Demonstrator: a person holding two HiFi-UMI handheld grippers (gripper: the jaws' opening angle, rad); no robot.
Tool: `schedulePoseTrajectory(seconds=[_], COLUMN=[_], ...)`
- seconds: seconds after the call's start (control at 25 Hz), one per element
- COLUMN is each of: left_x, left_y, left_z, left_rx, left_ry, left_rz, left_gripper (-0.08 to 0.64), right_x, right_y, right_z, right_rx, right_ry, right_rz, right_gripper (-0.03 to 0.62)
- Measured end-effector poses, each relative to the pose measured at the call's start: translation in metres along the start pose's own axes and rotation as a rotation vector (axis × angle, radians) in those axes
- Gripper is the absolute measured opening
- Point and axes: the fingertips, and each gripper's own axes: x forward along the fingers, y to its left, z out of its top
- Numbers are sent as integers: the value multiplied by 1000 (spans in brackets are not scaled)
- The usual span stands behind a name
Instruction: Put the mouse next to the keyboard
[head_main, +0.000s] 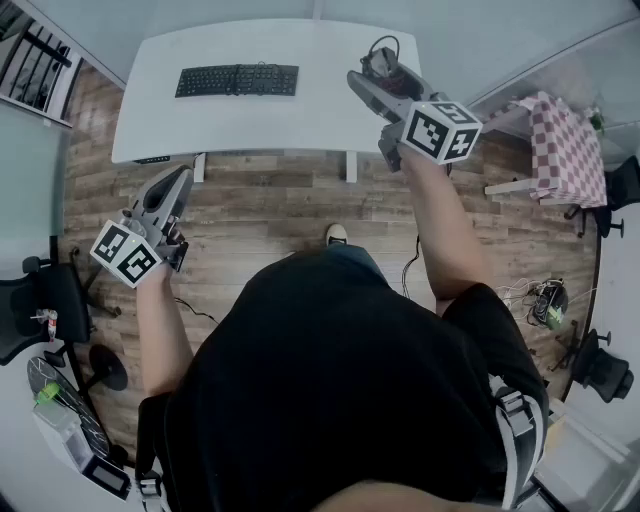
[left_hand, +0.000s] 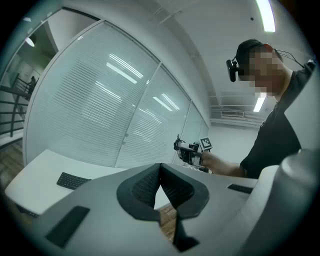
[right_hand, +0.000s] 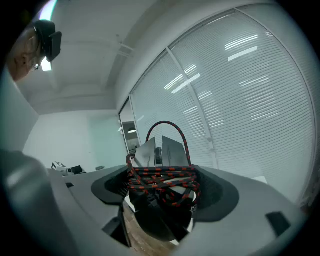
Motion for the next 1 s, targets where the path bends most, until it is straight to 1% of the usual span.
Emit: schedulePoseTrajectory(seconds=[0.16, 0.32, 0.44, 0.68, 1.0], left_x=[1, 19, 27, 23, 4], left_y=[-36, -73, -92, -111, -108], left_z=[-3, 0, 3, 4, 10], left_rx=[11, 37, 57, 69, 80], left_ry=[-5, -8, -11, -16, -28], left_rz=[-13, -47, -68, -83, -73], left_gripper=[23, 23, 23, 23, 23], right_x=[-42, -78, -96, -112, -111], right_y=[16, 18, 19, 19, 31], right_z=[3, 9, 12, 19, 18], right_rx=[14, 11, 10, 53, 47], right_ry=[-19, -29, -33, -60, -61], right_rz=[4, 6, 2, -10, -16], right_gripper=[408, 408, 408, 409, 409])
